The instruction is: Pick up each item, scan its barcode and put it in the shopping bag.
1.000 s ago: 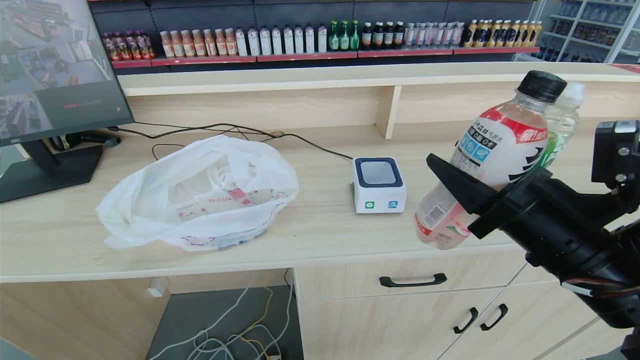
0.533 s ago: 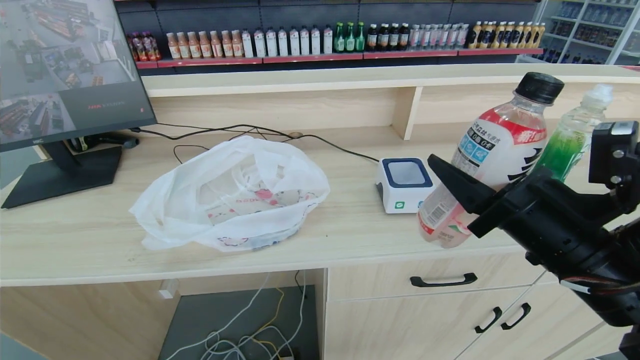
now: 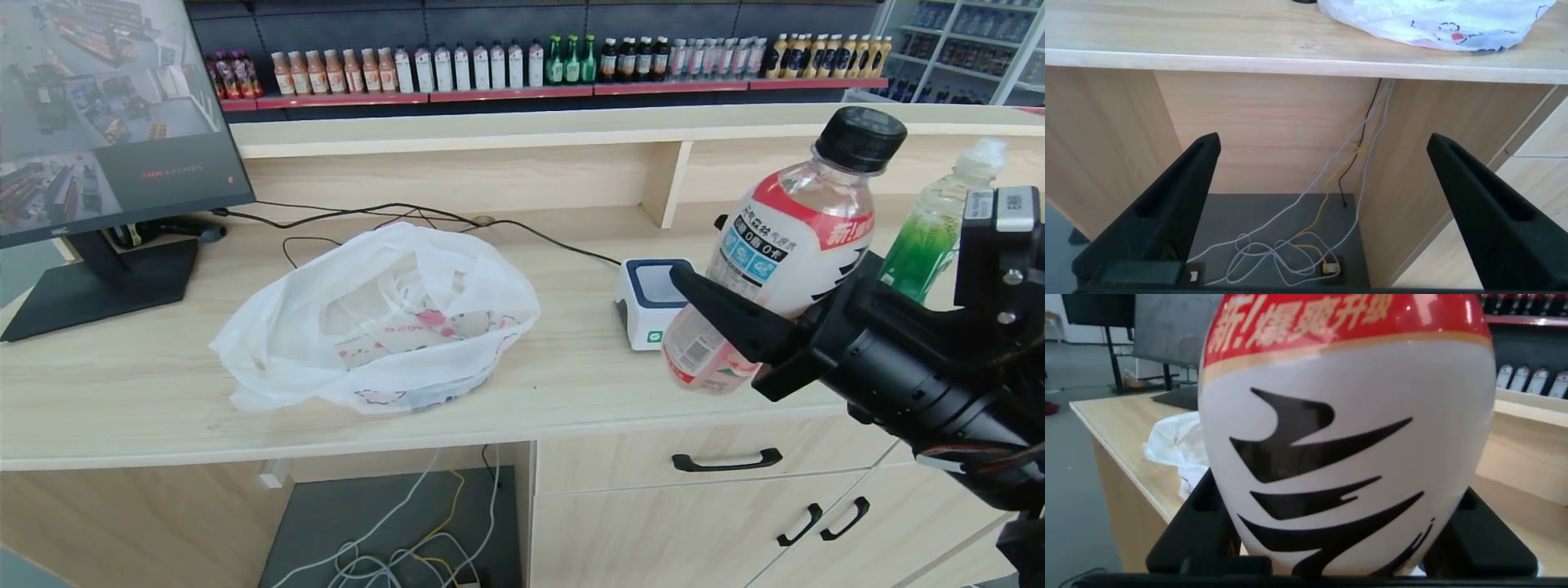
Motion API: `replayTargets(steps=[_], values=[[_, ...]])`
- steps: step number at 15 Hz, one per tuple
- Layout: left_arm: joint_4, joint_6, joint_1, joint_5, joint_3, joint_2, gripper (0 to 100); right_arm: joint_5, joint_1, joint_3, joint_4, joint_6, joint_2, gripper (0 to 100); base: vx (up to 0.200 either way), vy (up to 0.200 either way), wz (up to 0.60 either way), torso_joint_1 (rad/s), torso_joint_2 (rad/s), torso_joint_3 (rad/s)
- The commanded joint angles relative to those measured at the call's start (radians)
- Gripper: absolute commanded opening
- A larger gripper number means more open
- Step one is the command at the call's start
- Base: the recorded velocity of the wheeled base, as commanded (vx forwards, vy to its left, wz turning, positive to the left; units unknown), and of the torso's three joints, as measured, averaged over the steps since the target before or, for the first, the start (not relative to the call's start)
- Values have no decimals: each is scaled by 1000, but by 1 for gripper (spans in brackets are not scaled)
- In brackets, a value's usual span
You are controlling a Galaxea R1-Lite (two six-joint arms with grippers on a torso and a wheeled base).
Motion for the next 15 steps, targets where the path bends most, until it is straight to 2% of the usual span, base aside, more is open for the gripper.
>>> replayTargets(steps=[1,3,5,7,9,11,15], values=[[0,0,0,0,0,0,100,21,-14,-90,43,-56,34,0,0,0,0,0,0,0],[0,0,0,0,0,0,100,20,-5,-168,83,-112,53,0,0,0,0,0,0,0],[0,0,0,0,0,0,100,20,3,-220,127,-280,65,0,0,0,0,0,0,0],[0,0,0,0,0,0,100,51,53,-276,227,-526,67,0,0,0,0,0,0,0],[0,0,0,0,0,0,100,124,40,-343,308,-681,93,0,0,0,0,0,0,0],[0,0,0,0,0,0,100,256,6,-437,318,-792,148,0,0,0,0,0,0,0],[0,0,0,0,0,0,100,443,-109,-420,318,-950,189,0,0,0,0,0,0,0]])
